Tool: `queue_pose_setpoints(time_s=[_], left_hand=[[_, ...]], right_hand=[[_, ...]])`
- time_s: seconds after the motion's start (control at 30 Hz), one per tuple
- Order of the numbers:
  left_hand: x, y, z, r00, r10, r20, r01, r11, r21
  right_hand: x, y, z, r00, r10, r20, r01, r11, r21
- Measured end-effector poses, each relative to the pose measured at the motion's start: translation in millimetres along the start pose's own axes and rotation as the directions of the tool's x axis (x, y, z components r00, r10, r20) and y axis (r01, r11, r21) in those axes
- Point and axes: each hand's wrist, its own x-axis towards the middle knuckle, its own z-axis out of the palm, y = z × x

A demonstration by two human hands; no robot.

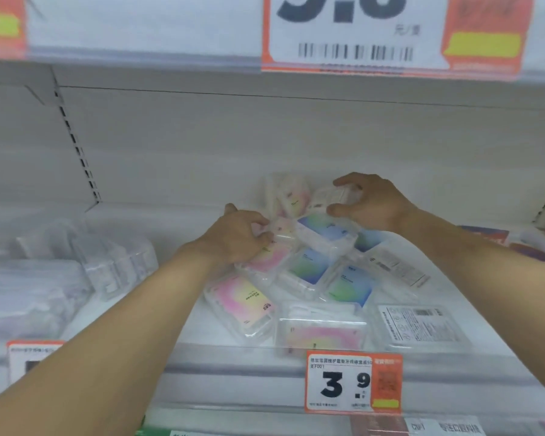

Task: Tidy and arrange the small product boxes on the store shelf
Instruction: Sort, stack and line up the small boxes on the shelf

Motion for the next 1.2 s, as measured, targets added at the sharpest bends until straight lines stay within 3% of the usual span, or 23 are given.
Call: queue_pose_setpoints(time_s=[0.13,0.27,0.37,0.47,0.6,0.8,0.87,1.0,1.1,1.2], left_hand=[[-7,-3,0,0.999,0.011,0.038,-0.01,1.0,-0.008],[-22,-2,-1,0.997,0.013,0.072,-0.013,1.0,0.002],[-35,-2,-5,0.998,0.014,0.054,-0.017,0.998,0.063],[-51,-2,-13,1.0,0.007,-0.002,-0.006,0.99,0.137],[-80,-5,-26,0.988,0.077,-0.131,-0.06,0.99,0.13],[-136,-31,-64,0.908,0.191,-0.373,-0.106,0.966,0.237],[-151,-51,-78,0.878,0.172,-0.446,-0.062,0.966,0.25],[-175,-97,-97,0.859,0.021,-0.511,0.127,0.959,0.253],[-187,-126,-105,0.853,-0.084,-0.514,0.272,0.914,0.301],[-194,-144,-103,0.863,-0.134,-0.488,0.352,0.852,0.388]], right_hand=[[-46,1,-5,0.97,-0.138,-0.202,0.152,0.987,0.052],[-94,-3,-6,0.968,-0.246,-0.037,0.248,0.967,0.063],[-117,-4,-4,0.943,-0.327,-0.055,0.323,0.944,-0.07],[-130,-9,-3,0.948,-0.286,-0.142,0.267,0.954,-0.135],[-141,-18,-12,0.952,-0.109,-0.287,0.096,0.994,-0.061],[-153,-52,-4,0.884,-0.184,-0.43,0.155,0.983,-0.103],[-157,-81,5,0.878,-0.282,-0.387,0.281,0.958,-0.061],[-156,-139,43,0.87,-0.474,-0.135,0.481,0.876,0.026],[-149,-180,69,0.848,-0.53,-0.001,0.53,0.847,0.035],[-138,-216,91,0.853,-0.502,0.142,0.487,0.864,0.126]])
